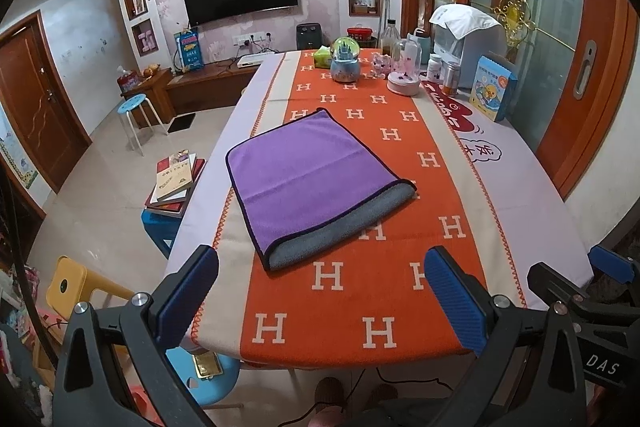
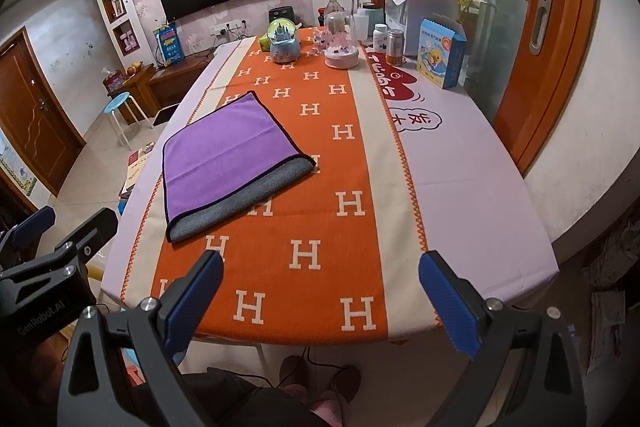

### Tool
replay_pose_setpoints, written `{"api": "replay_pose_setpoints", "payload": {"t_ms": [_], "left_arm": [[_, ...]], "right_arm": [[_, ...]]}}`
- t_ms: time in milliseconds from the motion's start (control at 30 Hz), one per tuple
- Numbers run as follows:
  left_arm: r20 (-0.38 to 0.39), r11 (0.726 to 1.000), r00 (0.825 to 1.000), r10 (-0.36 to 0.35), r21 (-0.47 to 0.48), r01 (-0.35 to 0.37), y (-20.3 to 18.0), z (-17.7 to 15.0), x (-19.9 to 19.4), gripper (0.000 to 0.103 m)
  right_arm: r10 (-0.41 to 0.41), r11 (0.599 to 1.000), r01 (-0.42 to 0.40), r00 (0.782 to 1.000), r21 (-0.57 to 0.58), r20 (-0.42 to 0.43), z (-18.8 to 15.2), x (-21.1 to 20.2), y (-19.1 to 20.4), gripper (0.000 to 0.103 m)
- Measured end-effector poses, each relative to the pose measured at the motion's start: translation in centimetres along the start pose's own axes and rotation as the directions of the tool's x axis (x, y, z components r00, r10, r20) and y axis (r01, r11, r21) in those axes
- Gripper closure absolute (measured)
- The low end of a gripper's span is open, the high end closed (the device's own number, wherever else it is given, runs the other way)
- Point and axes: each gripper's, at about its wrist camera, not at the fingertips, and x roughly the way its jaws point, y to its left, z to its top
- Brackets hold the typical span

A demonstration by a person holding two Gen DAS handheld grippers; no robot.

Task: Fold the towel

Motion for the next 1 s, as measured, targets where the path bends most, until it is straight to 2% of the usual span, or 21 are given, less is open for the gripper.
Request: {"api": "replay_pose_setpoints", "payload": {"t_ms": [467, 1000], "left_arm": [[-0.065, 0.998, 0.996, -0.056, 0.020, 0.057, 1.4, 0.1, 2.2, 0.001], [-0.078, 0.983, 0.985, -0.156, 0.084, 0.163, 3.5, 0.4, 3.9, 0.001]], "right_arm": [[-0.043, 0.998, 0.045, 0.998, 0.053, -0.043, -0.6, 0.6, 0.8, 0.004], [-0.095, 0.992, 0.095, 0.995, 0.078, -0.008, -1.3, 0.4, 3.0, 0.004]]}}
